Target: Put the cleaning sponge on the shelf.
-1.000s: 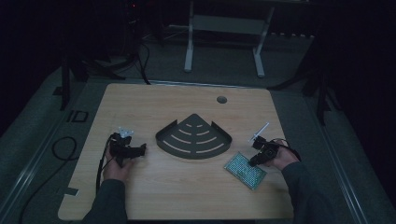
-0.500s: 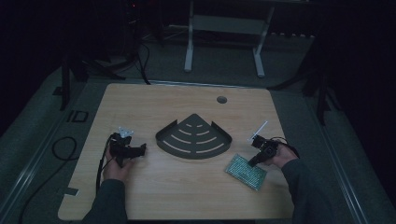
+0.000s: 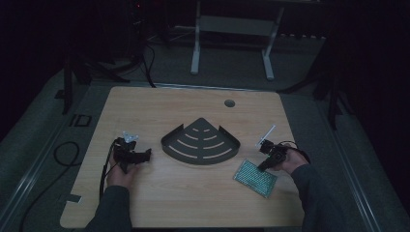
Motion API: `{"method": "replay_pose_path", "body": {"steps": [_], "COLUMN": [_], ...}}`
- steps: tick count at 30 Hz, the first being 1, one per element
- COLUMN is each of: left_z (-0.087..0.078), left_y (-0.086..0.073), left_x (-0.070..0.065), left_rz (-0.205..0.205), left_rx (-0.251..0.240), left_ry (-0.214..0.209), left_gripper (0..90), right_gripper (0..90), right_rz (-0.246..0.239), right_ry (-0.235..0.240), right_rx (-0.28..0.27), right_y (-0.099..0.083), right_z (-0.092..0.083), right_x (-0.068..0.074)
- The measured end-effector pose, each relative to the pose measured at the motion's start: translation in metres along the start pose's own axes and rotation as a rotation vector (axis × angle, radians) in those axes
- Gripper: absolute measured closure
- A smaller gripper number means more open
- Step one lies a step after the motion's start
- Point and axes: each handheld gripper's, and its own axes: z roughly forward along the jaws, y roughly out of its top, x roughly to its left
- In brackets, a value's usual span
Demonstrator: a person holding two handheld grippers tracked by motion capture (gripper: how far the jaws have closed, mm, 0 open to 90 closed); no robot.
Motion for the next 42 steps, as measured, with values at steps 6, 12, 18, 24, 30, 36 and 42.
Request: {"method": "replay_pose_path", "body": {"steps": [6,12,18,24,30,36,42], "left_z": [0.000,0.000,0.000,0.000,0.000,0.000,0.000], "left_y": [0.000,0.000,0.000,0.000,0.000,0.000,0.000], "left_x": [0.000,0.000,0.000,0.000,0.000,0.000,0.000], "left_rz": [0.000,0.000,0.000,0.000,0.000,0.000,0.000], "left_rx": [0.000,0.000,0.000,0.000,0.000,0.000,0.000], "left_ry": [0.000,0.000,0.000,0.000,0.000,0.000,0.000], "left_gripper": [13.0,13.0,13.0,13.0,13.0,13.0,13.0], "right_gripper": [89.6,89.5,89.5,89.5,89.5,89.5,89.6], "right_rz": [-0.004,-0.004,-0.012,-0.020,-0.028,-0.032,-0.046], "right_ry": [-0.009,-0.013,-0.011,-0.010,-0.018,-0.030,-0.038], "right_rx": [0.000,-0.017,-0.027,-0.037,-0.041,-0.048,-0.054], "right_y": [0.000,0.002,0.006,0.010,0.013,0.014,0.016], "right_z": [-0.005,-0.011,-0.017,-0.022,-0.029,-0.037,-0.044], "right_x": [0.001,0.002,0.002,0.003,0.003,0.003,0.005]}}
